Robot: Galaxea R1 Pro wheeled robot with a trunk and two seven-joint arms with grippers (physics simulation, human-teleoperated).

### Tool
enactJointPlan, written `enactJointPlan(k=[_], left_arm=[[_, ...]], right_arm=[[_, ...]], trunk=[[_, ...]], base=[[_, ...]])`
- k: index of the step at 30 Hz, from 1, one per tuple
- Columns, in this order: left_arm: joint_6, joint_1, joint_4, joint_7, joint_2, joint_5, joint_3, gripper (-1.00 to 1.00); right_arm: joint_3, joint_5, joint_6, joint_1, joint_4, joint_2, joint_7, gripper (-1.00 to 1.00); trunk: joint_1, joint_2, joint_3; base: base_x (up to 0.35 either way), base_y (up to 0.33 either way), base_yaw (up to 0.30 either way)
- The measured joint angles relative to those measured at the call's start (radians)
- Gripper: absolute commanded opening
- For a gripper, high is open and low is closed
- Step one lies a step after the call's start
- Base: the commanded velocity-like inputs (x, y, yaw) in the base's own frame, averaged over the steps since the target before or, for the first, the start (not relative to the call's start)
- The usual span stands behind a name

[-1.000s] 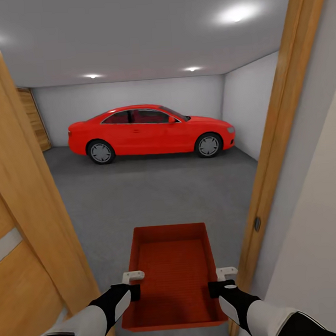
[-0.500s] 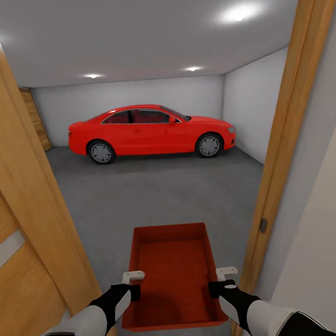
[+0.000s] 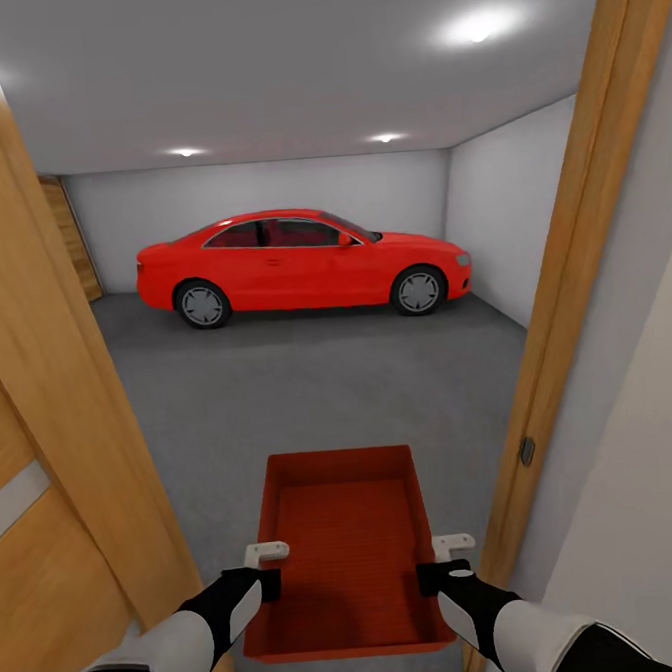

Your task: Move the two storage containers from the living room to the garage. In the garage, place one container on the floor and stack the other container on top of it (either order is fine).

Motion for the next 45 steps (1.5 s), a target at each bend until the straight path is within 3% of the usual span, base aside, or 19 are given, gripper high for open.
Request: enactJointPlan(k=[15,33,45], left_arm=[[0.001,0.000,0.000,0.000,0.000,-0.001,0.000,-1.00],[0.000,0.000,0.000,0.000,0.000,0.000,0.000,-1.00],[0.001,0.000,0.000,0.002,-0.001,0.003,-0.002,-1.00]], right_arm=[[-0.001,0.001,0.000,0.000,0.000,0.000,0.000,-1.00],[-0.001,0.001,0.000,0.000,0.000,0.000,0.000,-1.00],[-0.001,0.002,0.001,0.000,-0.001,-0.001,0.001,-1.00]], trunk=[[0.000,0.000,0.000],[-0.001,0.000,0.000],[0.000,0.000,0.000]], base=[[0.013,0.000,0.000],[0.290,0.072,0.000],[0.027,0.001,0.000]])
